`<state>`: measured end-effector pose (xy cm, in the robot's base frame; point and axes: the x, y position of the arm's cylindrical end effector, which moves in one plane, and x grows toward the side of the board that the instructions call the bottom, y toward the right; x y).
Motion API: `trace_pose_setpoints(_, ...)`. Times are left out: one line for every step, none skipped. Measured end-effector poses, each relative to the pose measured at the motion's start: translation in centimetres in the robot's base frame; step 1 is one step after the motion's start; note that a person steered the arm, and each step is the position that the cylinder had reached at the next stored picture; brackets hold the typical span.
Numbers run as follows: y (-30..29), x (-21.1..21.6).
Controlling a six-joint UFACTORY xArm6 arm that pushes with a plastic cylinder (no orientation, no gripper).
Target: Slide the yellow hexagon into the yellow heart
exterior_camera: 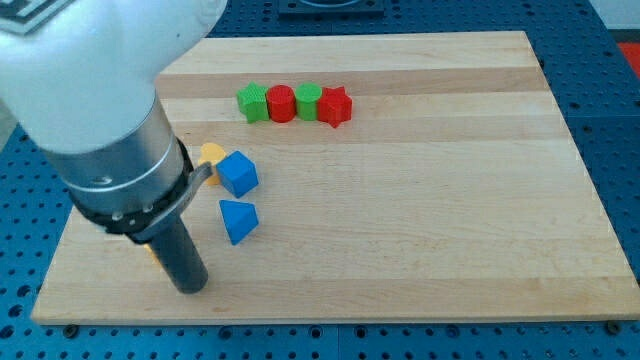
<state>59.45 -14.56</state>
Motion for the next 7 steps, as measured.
trace_pose_setpoints(-3.0, 0.1)
trace_pose_setpoints(-4.2, 0.1)
trace_pose_setpoints(-4.2, -0.2)
trace_pose_setpoints(-4.2, -3.0)
trace_pose_setpoints(-4.2, -7.0)
trace_pose_setpoints(-4.2, -10.8)
trace_pose_setpoints(-4.7, -14.0)
